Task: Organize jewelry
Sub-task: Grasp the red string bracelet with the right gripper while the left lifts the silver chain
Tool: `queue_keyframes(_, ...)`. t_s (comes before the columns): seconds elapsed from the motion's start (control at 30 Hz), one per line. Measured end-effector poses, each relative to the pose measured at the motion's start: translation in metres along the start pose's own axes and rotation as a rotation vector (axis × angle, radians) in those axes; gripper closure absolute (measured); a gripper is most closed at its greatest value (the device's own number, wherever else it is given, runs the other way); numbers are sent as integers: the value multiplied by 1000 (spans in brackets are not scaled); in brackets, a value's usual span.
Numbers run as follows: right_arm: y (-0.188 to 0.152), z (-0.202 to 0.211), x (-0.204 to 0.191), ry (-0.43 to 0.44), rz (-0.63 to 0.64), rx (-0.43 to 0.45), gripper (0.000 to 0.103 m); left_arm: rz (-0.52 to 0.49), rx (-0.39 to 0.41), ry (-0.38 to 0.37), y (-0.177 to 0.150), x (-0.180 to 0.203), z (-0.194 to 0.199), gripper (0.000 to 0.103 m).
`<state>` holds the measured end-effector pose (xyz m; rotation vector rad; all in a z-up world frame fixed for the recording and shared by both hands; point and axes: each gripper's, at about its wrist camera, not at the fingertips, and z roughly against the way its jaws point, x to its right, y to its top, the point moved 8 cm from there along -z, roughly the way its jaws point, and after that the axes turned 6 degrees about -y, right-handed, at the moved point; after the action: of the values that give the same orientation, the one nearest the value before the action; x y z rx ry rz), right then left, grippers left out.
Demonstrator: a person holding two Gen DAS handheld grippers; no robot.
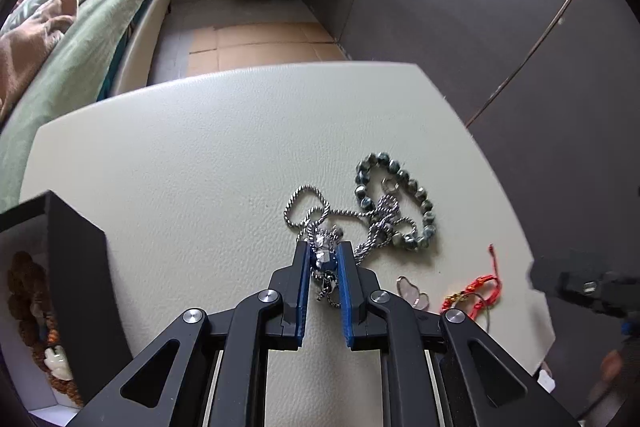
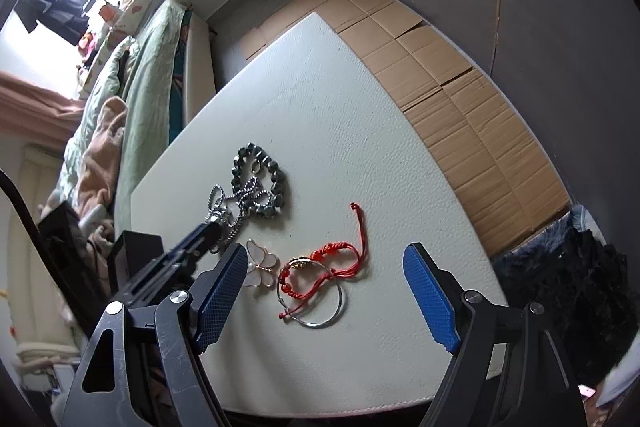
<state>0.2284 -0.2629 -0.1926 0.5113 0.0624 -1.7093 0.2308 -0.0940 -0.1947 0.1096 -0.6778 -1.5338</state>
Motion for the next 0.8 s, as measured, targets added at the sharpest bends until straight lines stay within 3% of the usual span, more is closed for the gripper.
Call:
queue_keyframes(0.2,-7,-12,-1,-34,29,-28,48,22,64,-44,12,-1,32,89)
queue_keyframes(0.33,-8,-19,2,-101,53,-29,57,32,100,-67,18,-2,49,89)
queue_keyframes(0.5,-11,-26,-2,-171,95,-27,75,31,124,-74,20,-6,65,89)
queue_keyframes(0.53,-11,-26,-3,-188,104,-20,80,32,128,-76,21,-7,67,89)
queue_keyframes(0.57,-13,-26,-5,-190,107,-20,94,35,132,-79,22,-9,70,89)
queue_keyframes(0.8,-11,-19,-17,-144,129,13,100,61,177,-95,27,-22,94,89)
